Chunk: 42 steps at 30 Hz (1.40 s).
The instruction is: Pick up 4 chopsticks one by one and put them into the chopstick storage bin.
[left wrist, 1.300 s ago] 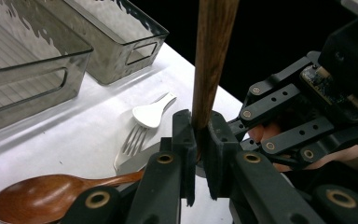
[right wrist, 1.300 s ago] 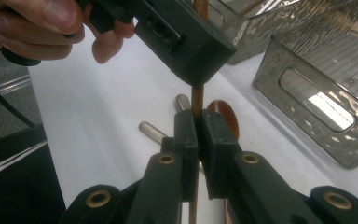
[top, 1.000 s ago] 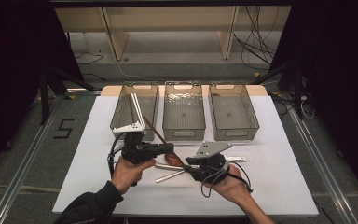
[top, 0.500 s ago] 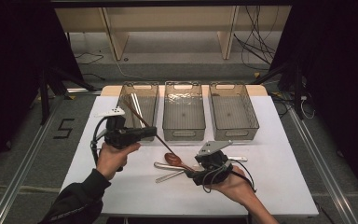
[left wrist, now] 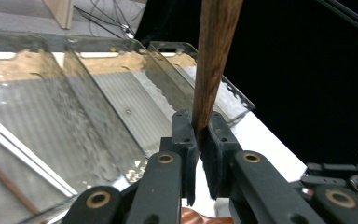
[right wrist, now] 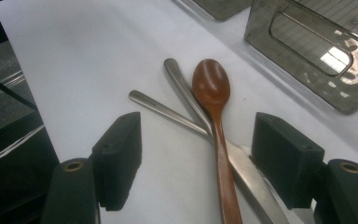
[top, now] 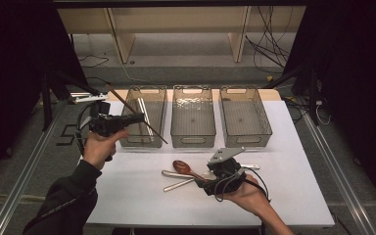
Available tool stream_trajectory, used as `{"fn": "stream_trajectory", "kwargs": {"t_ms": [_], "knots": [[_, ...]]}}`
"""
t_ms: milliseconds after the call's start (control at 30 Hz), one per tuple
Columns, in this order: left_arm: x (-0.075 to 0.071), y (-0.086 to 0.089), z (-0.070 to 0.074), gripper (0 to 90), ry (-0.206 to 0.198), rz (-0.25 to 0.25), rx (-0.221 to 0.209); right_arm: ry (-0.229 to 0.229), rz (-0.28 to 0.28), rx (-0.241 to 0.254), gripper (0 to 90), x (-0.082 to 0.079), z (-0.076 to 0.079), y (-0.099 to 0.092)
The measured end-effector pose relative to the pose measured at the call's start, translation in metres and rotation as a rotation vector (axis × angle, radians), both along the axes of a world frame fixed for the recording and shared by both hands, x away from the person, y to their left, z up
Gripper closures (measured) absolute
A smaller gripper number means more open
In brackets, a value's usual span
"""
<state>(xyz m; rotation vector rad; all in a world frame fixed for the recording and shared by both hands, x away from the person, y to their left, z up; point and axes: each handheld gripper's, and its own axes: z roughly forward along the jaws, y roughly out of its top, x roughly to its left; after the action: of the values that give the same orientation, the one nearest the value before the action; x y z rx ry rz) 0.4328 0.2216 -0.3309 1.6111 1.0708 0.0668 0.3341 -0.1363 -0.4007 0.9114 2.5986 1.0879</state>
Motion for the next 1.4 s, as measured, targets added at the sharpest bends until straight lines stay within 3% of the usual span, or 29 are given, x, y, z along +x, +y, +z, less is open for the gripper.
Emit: {"fn": "stream_trajectory", "kwargs": {"t_ms": [167, 667, 1167, 1400], "knots": [[0.010, 0.009, 0.008, 83.5, 0.007, 0.032, 0.029, 0.002, 0.003, -0.001, 33.9, 0.000, 0.000, 0.000], [0.048, 0.011, 0.006, 83.4, 0.059, 0.105, 0.123, 0.003, 0.009, 0.006, 30.3, 0.000, 0.000, 0.000], [0.077, -0.001, -0.012, 83.0, 0.162, 0.113, 0.201, 0.000, 0.020, -0.001, 30.1, -0.002, 0.000, 0.000], [0.081, -0.001, -0.023, 82.8, 0.191, 0.119, 0.202, -0.001, 0.019, 0.001, 30.1, -0.002, 0.000, 0.000]]}}
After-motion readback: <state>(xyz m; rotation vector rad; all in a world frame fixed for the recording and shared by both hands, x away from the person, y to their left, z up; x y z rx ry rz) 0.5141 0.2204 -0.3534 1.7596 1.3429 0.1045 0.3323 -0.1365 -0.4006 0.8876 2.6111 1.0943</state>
